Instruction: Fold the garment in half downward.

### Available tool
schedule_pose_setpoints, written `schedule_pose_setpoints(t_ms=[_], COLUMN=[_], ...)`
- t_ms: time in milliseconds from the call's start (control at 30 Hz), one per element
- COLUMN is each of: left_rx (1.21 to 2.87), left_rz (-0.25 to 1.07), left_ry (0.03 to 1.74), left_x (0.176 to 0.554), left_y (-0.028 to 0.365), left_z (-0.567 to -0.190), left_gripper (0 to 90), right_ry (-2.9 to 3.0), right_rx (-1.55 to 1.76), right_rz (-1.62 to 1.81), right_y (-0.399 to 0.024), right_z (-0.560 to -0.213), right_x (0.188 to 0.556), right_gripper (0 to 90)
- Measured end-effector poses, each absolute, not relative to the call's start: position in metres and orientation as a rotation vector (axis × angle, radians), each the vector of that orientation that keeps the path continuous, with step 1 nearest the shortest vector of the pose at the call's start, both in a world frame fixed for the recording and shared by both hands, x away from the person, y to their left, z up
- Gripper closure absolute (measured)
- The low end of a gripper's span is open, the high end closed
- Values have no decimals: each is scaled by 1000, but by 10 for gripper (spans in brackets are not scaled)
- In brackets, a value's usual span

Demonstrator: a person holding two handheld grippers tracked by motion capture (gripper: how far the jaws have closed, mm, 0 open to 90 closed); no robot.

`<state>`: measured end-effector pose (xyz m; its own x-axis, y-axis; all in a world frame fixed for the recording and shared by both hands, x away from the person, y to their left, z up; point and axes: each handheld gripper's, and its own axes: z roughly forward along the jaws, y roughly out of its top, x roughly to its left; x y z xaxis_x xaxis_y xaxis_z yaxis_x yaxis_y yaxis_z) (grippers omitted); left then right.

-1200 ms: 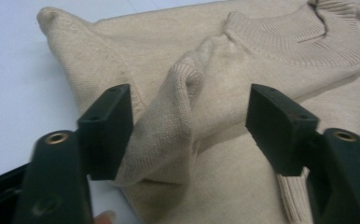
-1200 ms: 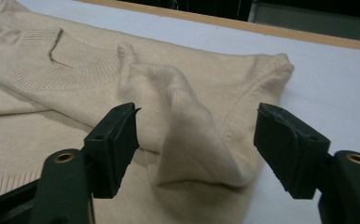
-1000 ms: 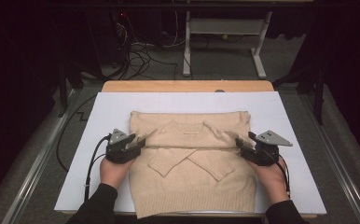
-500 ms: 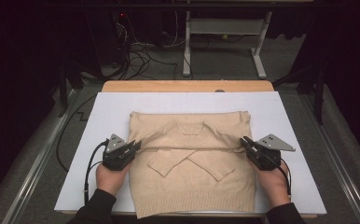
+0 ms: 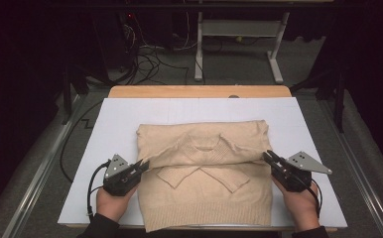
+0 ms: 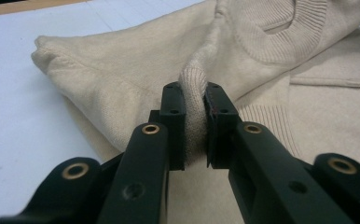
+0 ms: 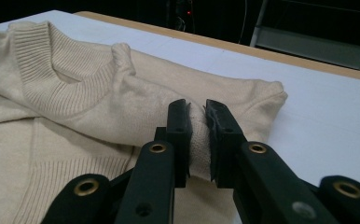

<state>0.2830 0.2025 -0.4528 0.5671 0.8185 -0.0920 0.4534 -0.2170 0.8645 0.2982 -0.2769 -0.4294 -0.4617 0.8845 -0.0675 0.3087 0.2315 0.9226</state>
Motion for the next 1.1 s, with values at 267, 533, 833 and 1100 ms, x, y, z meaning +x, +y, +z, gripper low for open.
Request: schedule_pose_setpoints(t_ms=[267, 533, 833, 1100], left_rx=[1859, 1913, 1928, 1945], left_rz=[469, 438, 432, 407], left_ry=[1046, 1060, 1035, 1033], left_x=[269, 256, 240, 233], left_y=[212, 212, 213, 213], left_z=[-455, -466, -466, -468], left_gripper=[787, 786, 786, 786], right_ry=[1901, 1932, 1934, 1953], right_rx=[1108, 1127, 1155, 1157], right_rz=[1239, 1210, 1212, 1207], right_y=[-284, -286, -291, -293], right_z=[-431, -441, -446, -447], right_x=[277, 263, 251, 243], right_gripper=[815, 815, 815, 816])
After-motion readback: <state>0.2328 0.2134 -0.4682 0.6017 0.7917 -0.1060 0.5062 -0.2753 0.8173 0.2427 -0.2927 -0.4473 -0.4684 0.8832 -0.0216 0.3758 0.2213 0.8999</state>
